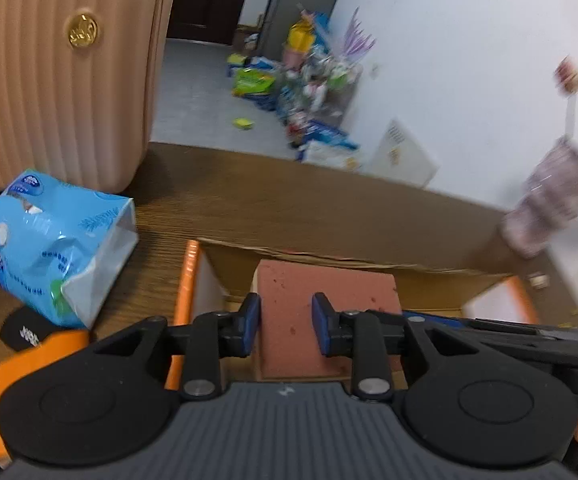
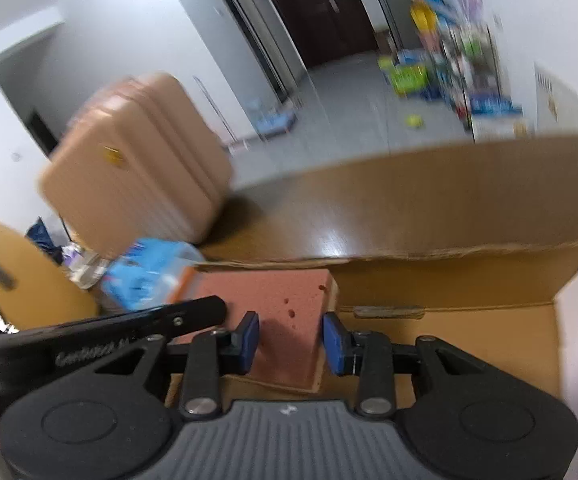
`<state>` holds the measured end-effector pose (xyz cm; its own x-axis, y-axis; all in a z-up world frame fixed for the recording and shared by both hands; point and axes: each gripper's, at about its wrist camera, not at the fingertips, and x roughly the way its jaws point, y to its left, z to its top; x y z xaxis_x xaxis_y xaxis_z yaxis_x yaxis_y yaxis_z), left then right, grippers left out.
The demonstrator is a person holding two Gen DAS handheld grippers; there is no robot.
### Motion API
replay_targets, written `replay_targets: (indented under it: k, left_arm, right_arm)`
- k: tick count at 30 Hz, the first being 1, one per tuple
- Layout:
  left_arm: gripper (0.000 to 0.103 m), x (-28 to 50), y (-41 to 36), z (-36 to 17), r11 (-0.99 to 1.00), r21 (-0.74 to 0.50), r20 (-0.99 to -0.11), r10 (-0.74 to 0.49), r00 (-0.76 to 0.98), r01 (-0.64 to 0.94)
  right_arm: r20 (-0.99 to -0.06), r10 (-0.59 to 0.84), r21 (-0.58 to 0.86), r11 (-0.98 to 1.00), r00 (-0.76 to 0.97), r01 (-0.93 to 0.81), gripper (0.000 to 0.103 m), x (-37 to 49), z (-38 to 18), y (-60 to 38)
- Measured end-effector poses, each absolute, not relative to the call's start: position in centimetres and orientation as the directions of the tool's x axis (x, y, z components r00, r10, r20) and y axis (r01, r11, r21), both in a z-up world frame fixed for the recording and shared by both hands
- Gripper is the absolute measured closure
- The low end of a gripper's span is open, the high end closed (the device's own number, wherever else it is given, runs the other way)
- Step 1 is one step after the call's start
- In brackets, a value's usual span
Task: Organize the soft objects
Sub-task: 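Carry the pink sponge block into the cardboard box and open both grippers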
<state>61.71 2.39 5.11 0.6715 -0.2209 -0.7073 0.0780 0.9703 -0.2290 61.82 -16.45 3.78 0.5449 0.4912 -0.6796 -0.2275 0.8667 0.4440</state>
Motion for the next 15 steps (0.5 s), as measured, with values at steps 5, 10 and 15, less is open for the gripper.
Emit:
replay_targets:
  k: [5,10,15]
  left_arm:
    - [0.059,61.9,2.3,4.6,0.987,-0.126,-0.707,-0.162,0.689,0.102]
    - [0.049,60.7,1.6,5.5,0.991,-0.056,-0.69,-0.127,0.713,0.122]
    - [0.039,56.9,1.9,9.2,0.99,-0.044,-0.637,-0.133,0.759,0.136]
  right_arm:
    - [-0.709,0.508,0.479,0.856,0.489,-0.194,0.07,63.7,0.7,-15.3]
    - [-0.717,0.476,0.453,0.873,0.51,-0.178,0.063,63.5,0.5,-15.3]
    - [-0.67,0.444,0.394,0.892,0.594,-0.223,0.06,60.2,6.3,-18.4]
